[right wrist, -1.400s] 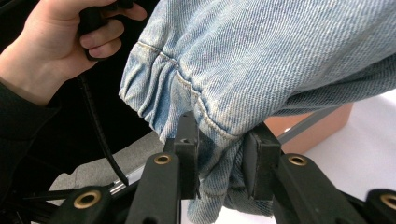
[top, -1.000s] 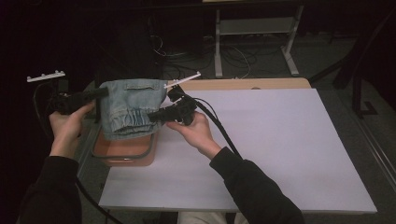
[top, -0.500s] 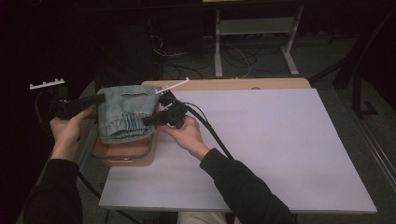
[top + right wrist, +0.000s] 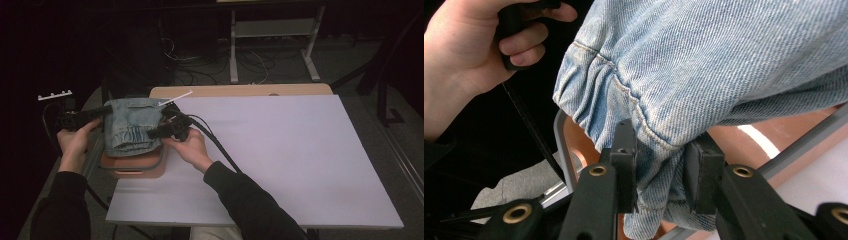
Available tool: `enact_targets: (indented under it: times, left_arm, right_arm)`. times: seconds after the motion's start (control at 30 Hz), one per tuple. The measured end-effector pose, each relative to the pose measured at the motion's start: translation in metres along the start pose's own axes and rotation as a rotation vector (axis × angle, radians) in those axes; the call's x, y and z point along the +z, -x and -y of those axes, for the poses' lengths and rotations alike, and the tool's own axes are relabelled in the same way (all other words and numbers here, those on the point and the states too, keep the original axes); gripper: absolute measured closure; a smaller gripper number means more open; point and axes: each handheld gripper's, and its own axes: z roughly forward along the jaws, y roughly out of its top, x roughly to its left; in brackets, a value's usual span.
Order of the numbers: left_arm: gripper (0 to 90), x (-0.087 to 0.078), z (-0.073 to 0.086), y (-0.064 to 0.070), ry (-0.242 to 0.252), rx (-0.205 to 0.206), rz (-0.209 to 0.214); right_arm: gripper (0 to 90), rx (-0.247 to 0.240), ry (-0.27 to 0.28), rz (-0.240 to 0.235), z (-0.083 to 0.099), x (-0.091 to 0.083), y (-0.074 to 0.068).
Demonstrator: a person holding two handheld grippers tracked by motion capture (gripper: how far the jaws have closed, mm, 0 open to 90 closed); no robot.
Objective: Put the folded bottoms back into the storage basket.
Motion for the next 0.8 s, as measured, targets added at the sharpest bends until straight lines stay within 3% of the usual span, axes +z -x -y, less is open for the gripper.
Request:
enact_targets:
  times: [0.37,0.8]
  left_arm:
    - [82.1,0.013,0.007,-0.015,-0.028,-0.03,-0.033]
    - [82.1,0.027,0.018,-0.024,-0.076,-0.055,-0.085]
  right_arm:
    - [69.8,0.003,-0.032,0.025,0.005,0.021,0.002]
    - [69.1,0.011,-0.074,0.021,0.01,0.034,0.001]
